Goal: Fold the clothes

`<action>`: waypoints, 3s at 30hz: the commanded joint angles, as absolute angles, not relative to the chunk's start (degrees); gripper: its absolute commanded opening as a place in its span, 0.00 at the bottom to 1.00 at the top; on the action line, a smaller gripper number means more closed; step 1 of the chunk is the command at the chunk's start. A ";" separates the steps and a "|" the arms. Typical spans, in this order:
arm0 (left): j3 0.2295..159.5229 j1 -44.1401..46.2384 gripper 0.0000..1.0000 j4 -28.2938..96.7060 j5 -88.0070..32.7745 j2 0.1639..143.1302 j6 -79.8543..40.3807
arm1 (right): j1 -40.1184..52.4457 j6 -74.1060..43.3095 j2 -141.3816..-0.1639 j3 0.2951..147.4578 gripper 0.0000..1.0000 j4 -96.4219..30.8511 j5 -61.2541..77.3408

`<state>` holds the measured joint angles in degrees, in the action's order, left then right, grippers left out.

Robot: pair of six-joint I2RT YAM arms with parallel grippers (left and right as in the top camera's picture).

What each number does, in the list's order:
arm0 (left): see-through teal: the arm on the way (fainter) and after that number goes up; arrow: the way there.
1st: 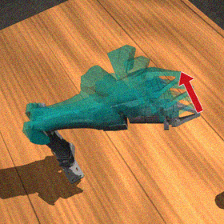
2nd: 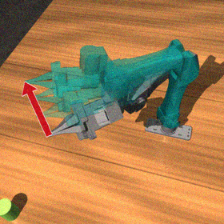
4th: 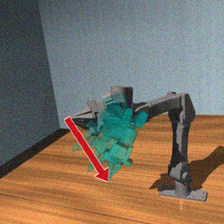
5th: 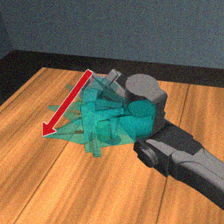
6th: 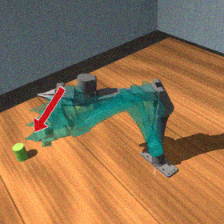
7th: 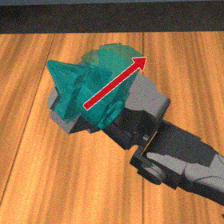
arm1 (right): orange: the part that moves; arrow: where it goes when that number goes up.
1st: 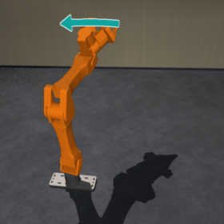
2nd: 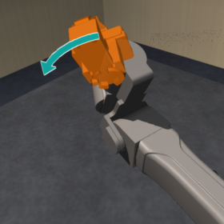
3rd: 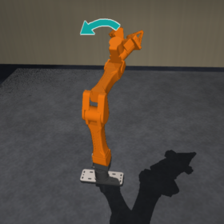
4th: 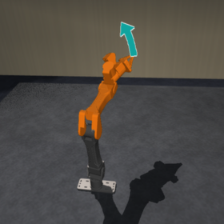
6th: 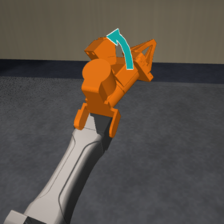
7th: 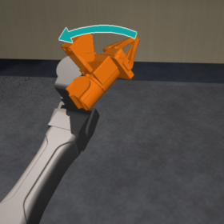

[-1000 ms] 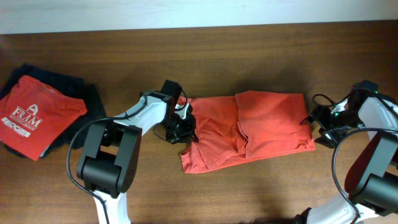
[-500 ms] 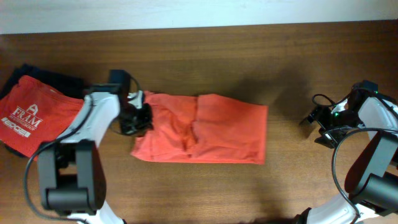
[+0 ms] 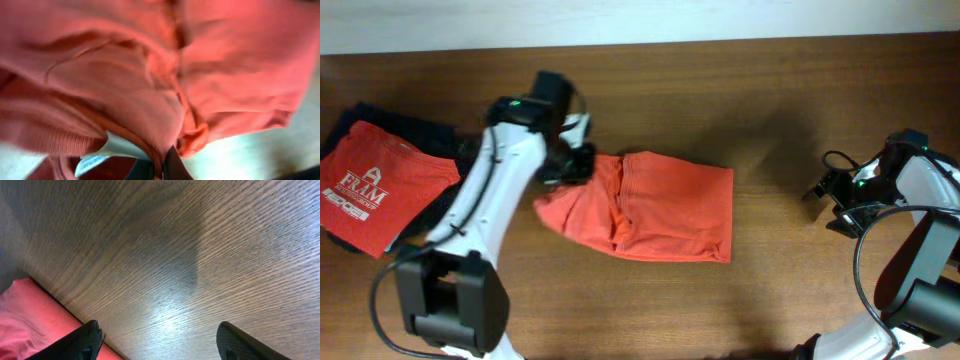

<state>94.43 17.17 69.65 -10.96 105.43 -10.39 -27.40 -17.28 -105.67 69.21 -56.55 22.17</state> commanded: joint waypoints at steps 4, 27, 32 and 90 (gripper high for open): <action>99.79 30.15 0.00 69.41 -4.19 104.68 -16.12 | -27.40 -16.71 -104.44 69.95 0.79 -56.62 22.79; 101.03 50.59 0.01 57.84 -3.86 119.57 -15.81 | -27.38 -16.69 -104.44 69.95 0.79 -57.41 24.01; 103.96 50.59 0.00 57.21 -5.13 119.57 -17.37 | -27.40 -16.67 -104.44 69.95 0.79 -57.43 24.01; 117.78 32.53 0.49 73.95 -10.92 137.47 -1.65 | -7.40 -22.31 -104.53 69.38 0.74 -40.18 38.76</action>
